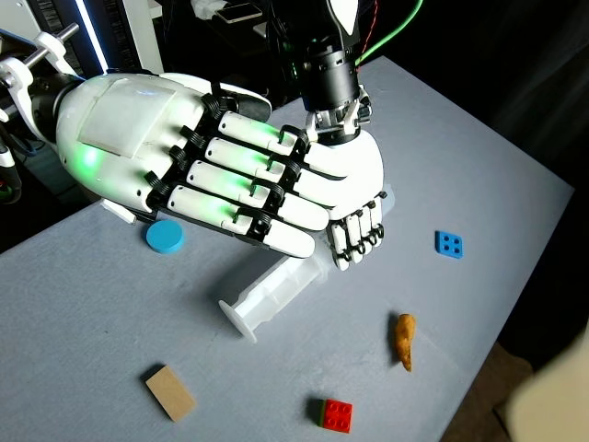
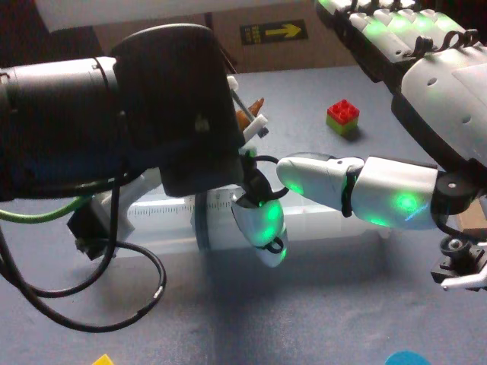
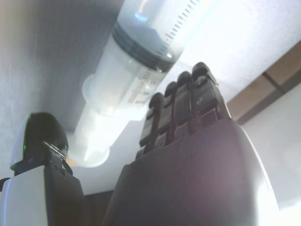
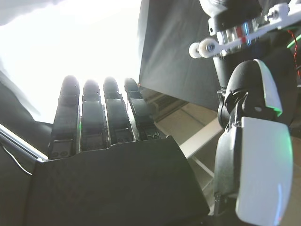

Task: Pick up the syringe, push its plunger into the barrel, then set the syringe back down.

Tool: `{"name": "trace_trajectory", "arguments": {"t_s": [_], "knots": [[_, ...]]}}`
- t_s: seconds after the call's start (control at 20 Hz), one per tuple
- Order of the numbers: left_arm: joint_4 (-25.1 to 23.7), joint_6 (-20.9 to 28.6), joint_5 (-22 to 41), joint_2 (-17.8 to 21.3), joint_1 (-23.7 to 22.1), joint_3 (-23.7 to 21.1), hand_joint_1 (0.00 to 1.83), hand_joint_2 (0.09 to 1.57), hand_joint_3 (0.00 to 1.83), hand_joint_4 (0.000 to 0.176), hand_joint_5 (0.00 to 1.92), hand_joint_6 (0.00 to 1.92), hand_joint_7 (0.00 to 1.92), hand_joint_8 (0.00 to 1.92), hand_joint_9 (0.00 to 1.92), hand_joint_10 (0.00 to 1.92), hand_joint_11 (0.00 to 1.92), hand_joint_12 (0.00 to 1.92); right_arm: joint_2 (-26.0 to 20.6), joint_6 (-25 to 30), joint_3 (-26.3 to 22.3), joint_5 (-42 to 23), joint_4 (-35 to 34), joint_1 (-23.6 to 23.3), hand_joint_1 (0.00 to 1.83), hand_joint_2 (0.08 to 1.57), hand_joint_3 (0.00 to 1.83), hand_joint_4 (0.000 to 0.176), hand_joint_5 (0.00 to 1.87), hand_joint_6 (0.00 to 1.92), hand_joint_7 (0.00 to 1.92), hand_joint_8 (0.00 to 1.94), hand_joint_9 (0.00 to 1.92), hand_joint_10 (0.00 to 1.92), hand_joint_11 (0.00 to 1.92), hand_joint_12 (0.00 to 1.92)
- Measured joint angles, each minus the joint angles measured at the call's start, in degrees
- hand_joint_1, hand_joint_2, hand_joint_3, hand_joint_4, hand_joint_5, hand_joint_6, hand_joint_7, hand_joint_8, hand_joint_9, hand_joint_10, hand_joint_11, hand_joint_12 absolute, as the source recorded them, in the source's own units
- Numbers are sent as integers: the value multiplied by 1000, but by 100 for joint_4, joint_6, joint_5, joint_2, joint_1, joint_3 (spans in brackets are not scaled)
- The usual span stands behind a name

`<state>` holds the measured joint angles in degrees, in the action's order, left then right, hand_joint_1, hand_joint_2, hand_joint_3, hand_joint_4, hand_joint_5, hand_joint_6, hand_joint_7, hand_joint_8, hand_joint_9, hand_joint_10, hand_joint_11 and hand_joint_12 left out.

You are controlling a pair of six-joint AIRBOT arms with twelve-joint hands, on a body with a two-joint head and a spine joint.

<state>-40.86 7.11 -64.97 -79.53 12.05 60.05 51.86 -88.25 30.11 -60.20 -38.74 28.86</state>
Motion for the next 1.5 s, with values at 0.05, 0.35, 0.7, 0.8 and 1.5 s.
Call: {"name": "trace_trajectory", "arguments": {"t_s": [0.05, 0.35, 0.7, 0.8, 1.5], "knots": [[-35, 11, 31, 0, 39, 0, 589, 1047, 0, 0, 0, 0, 0, 0, 0, 0, 0, 0, 0, 26, 0, 0, 24, 0, 320, 922, 0, 0, 10, 2, 6, 0, 3, 0, 0, 128], [-105, 11, 129, 0, 205, 17, 553, 1048, 0, 0, 0, 0, 0, 0, 0, 0, 0, 0, 0, 120, 0, -33, 35, -13, 331, 921, 1, 0, 10, 0, 9, 0, 2, 0, 0, 120], [-223, 85, 308, 0, 348, 66, 536, 1058, 5, 0, 0, 0, 0, 0, 0, 0, 0, 0, 0, 240, 0, -127, 111, -13, 294, 919, 0, 0, 19, 2, 5, 1, 1, 0, 0, 173], [-299, 96, 339, 0, 380, 68, 552, 1049, 0, 0, 0, 0, 0, 0, 0, 0, 0, 0, 0, 243, 0, -127, 111, -15, 329, 912, 0, 0, 28, 3, 12, 2, 1, 1, 0, 155], [-627, 155, 984, -50, 778, 428, 533, 1111, 7, 0, 0, 0, 0, 0, 0, 0, 0, 0, 0, 269, 0, -122, 144, 31, 307, 931, 0, 0, 37, 2, 28, 1, 11, 1, 0, 306]]}}
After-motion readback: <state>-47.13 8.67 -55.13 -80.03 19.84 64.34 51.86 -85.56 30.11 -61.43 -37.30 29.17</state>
